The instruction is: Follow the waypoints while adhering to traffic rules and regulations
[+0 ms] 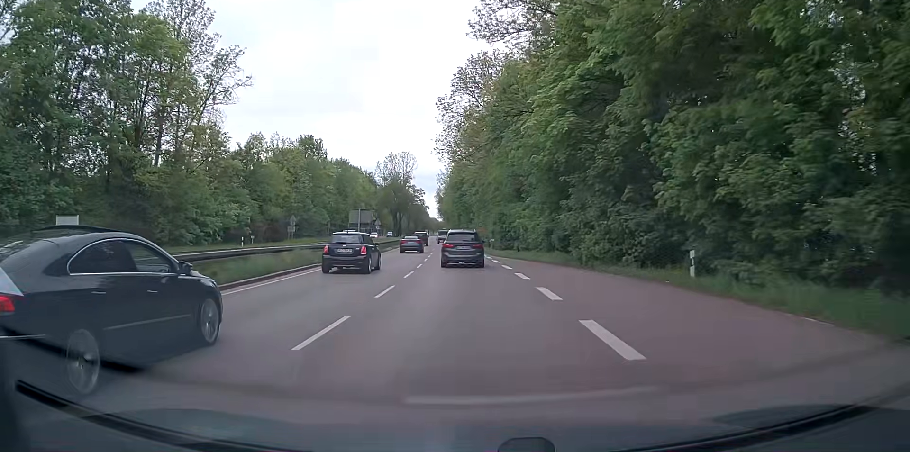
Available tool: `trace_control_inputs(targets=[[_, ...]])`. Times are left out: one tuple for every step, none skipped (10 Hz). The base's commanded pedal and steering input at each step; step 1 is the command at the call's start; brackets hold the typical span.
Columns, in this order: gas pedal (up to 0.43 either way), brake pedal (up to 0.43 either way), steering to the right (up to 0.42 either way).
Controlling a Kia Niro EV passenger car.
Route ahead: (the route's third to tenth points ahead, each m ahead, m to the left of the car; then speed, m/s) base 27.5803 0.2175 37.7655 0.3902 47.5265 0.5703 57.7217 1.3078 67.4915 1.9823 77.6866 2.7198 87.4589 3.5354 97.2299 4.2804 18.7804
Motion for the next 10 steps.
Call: trace_control_inputs(targets=[[0.240, 0.000, -0.009], [0.240, 0.000, -0.009], [0.240, 0.000, -0.009], [0.240, 0.000, -0.009], [0.240, 0.000, -0.009], [0.240, 0.000, -0.009], [0.240, 0.000, -0.009], [0.240, 0.000, -0.009], [0.240, 0.000, -0.009], [0.240, 0.000, -0.009]])
